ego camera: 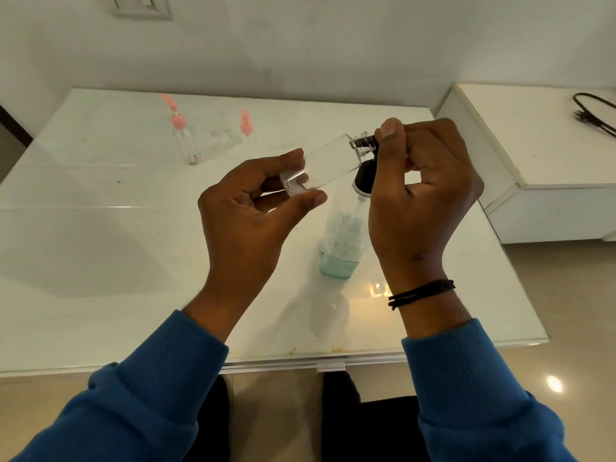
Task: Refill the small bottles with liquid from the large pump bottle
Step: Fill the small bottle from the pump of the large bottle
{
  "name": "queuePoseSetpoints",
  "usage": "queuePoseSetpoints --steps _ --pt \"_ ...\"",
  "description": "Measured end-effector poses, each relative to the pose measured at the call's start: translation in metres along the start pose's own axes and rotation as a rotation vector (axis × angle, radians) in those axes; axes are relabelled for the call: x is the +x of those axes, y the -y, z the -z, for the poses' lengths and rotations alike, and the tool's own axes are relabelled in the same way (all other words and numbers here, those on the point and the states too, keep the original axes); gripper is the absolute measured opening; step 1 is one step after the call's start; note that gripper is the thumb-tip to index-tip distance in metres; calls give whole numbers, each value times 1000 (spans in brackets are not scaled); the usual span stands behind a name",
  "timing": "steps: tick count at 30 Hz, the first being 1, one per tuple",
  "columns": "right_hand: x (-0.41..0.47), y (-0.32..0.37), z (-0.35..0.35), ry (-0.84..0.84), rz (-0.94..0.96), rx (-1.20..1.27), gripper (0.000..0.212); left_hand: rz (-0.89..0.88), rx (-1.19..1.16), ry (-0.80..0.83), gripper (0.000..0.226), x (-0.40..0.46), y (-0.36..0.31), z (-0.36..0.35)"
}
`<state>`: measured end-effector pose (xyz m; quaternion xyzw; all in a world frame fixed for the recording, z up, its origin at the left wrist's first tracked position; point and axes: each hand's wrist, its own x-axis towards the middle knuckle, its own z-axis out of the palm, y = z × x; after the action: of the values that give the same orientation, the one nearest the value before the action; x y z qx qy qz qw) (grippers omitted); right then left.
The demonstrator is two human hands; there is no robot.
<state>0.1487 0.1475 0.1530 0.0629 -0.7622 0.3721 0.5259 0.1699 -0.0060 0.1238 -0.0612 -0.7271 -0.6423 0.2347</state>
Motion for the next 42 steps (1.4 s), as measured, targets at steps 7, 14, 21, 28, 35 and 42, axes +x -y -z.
queuePoseSetpoints --steps 7,14,21,28,35,42 --pt "-5 -2 -3 -14 -44 21 29 9 8 5 45 -2 1 1" --pt "-1 -1 -1 -26 -24 16 28 -11 0 2 45 -1 -1 0" --pt "-10 -3 -4 -27 -68 55 25 10 3 5 45 -2 1 1" --pt "-2 2 -1 -22 -32 -15 26 -4 3 0 45 -2 -1 0" --pt "-9 -3 -6 -32 -78 36 27 4 12 4 45 -2 -1 2" --pt "-2 -3 -3 -50 -50 11 28 -9 5 10 46 -2 -2 0"
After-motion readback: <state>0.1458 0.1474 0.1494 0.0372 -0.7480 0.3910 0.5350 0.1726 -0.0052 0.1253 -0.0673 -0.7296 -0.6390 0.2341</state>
